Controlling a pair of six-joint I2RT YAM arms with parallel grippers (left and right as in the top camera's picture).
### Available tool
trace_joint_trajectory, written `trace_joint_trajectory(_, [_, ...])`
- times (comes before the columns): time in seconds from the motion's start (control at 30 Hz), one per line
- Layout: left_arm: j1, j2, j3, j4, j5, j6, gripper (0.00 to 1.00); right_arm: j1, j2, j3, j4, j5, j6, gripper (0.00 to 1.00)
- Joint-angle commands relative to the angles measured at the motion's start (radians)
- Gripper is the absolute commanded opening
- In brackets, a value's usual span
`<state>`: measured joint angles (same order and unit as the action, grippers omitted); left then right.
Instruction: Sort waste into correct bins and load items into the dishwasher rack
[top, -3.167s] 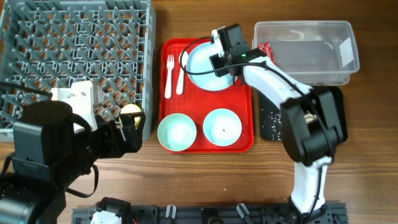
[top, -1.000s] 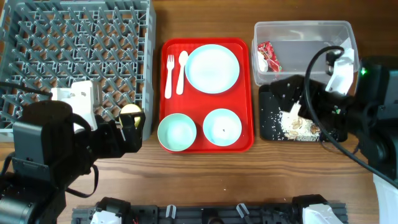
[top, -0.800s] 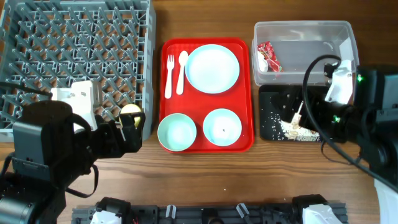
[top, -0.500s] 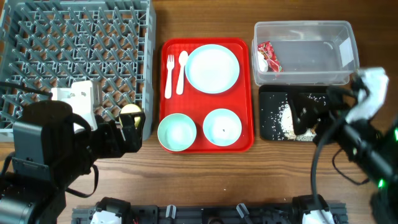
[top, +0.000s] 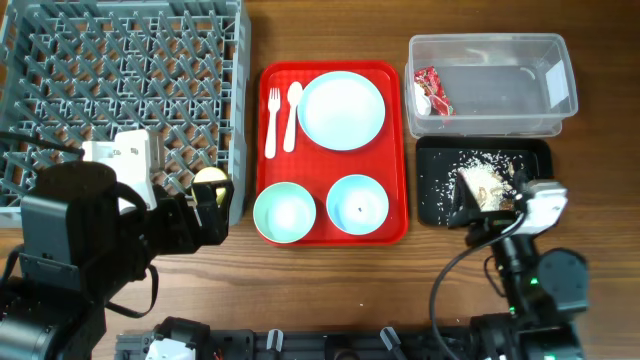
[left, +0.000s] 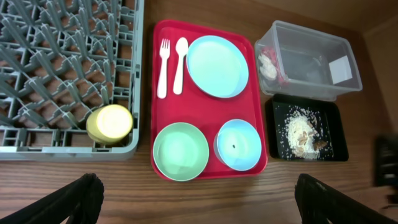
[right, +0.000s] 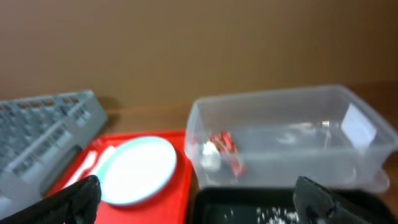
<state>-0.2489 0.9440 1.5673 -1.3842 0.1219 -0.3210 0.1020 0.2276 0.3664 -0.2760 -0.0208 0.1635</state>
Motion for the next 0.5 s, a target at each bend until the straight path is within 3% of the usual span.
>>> trace_joint_trajectory(0.0, [-0.004, -0.001, 0.006, 0.002, 0.008, -0.008, 1.0, 0.005, -0.115, -0.146, 0.052, 0.021, 0.045, 1.0])
trace_joint_trajectory(0.2, [-0.003, -0.001, 0.006, 0.002, 0.008, -0.008, 1.0, 0.005, -0.224, -0.361, 0.298, 0.021, 0.141, 1.0])
trace_joint_trajectory(0.47, [-0.003, -0.001, 0.006, 0.002, 0.008, -0.008, 1.0, 0.005, -0.224, -0.361, 0.286, 0.028, 0.154, 1.0])
